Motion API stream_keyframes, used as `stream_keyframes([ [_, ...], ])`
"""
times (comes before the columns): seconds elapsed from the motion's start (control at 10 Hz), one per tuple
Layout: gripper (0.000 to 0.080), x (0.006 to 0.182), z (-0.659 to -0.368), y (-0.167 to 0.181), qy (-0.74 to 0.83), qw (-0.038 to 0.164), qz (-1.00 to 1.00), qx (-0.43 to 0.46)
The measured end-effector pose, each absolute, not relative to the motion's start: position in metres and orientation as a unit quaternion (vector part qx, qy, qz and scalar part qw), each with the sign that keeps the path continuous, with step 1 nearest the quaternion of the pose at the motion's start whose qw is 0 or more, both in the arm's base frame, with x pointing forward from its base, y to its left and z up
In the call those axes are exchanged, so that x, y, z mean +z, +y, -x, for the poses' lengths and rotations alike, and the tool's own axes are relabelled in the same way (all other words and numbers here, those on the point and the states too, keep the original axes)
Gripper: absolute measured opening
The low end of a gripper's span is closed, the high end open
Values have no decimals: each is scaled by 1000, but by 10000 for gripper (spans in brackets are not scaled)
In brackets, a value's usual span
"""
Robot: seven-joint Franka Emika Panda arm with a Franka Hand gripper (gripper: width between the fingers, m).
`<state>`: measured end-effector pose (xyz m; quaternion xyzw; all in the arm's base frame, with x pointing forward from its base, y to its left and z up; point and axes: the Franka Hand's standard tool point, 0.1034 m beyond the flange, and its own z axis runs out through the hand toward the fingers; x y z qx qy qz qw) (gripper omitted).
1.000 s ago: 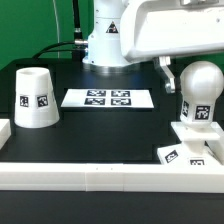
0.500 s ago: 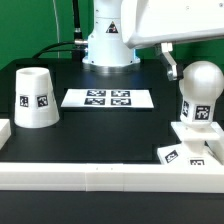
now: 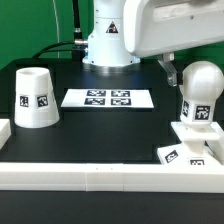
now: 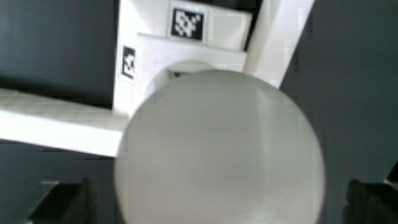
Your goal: Assemble lamp
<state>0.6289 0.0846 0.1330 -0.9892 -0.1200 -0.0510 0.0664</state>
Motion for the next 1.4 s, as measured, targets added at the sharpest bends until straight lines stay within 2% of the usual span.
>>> stream_keyframes([
  [0.1, 698, 131, -628, 84, -124, 63, 989, -56],
  [0.3, 698, 130, -628, 95, -164, 41, 983, -64],
  [0.7, 698, 130, -628, 92, -160, 41, 984, -64],
  [0.9, 698, 129, -625, 93, -254, 20, 965, -65],
  [1.4, 698, 127, -623, 91, -352, 13, 934, -61],
])
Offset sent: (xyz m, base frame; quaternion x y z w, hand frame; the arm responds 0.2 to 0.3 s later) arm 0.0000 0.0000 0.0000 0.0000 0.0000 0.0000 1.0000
